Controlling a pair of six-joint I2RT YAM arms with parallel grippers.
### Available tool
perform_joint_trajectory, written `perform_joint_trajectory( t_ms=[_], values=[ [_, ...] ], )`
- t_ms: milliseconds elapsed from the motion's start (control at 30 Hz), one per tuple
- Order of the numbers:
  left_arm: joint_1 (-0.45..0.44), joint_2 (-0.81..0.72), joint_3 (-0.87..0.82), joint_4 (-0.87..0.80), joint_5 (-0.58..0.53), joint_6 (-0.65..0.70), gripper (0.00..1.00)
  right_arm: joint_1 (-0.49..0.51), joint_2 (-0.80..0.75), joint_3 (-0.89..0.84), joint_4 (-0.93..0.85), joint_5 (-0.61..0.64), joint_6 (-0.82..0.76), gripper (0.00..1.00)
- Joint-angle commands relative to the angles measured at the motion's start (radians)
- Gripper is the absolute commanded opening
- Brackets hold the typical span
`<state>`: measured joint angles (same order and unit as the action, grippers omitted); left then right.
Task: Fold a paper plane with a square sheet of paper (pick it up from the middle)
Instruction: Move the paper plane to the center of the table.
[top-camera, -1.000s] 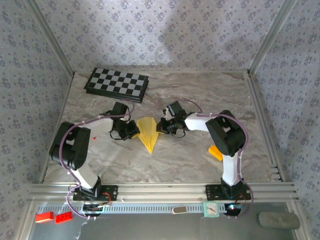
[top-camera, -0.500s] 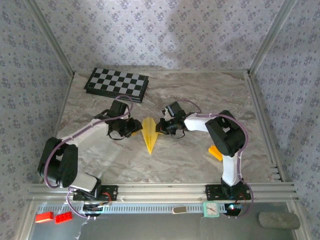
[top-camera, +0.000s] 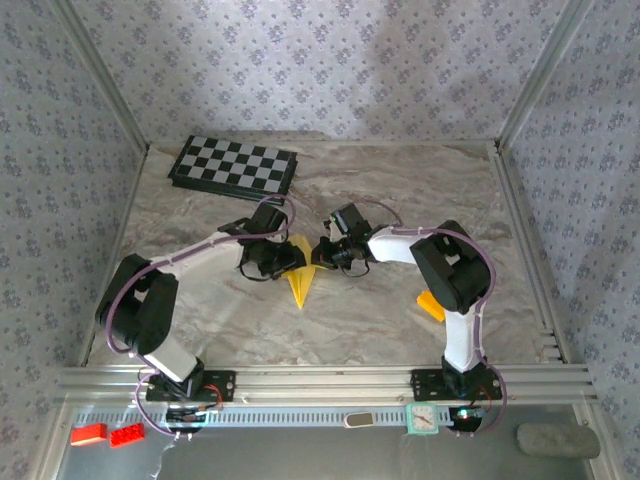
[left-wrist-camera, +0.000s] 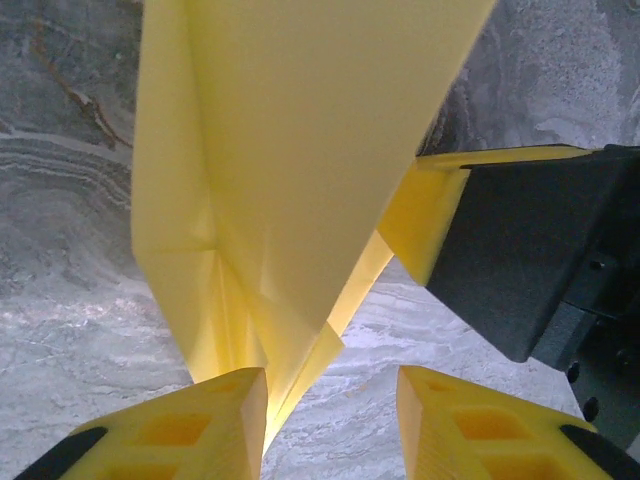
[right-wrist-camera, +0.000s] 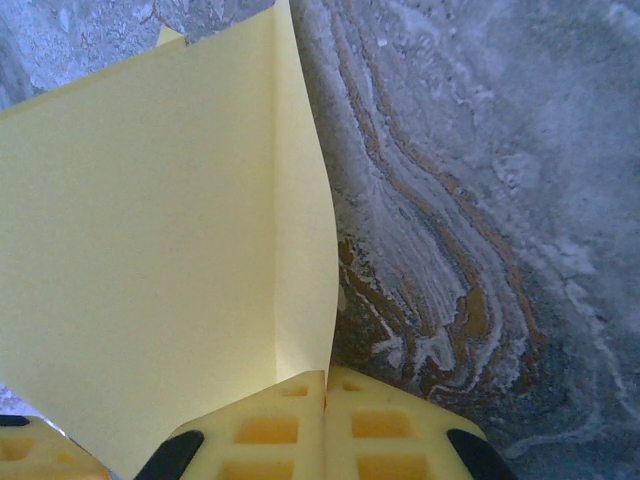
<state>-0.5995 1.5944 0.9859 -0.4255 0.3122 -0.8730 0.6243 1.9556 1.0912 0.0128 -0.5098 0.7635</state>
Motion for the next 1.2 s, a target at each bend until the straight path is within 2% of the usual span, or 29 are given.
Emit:
perform_joint_trajectory(
  t_ms=[0,767,1167],
  values=[
    [-0.022,0.031,0.037,-0.070,-0.062,0.018,0.40,-0.004,-0.024,0.019,-0.014,-0.011,0.008,0.06],
    [-0.097,0.162,0.110,-0.124,-0.132,0.060,0.46,0.000,-0.011,0.038,-0.022,-0.021,0.007,0.07],
    [-0.111,0.199,0.146,-0.188,-0.219,0.068,0.29,-0.003,-0.030,0.032,-0.022,-0.021,0.014,0.10]
  ],
)
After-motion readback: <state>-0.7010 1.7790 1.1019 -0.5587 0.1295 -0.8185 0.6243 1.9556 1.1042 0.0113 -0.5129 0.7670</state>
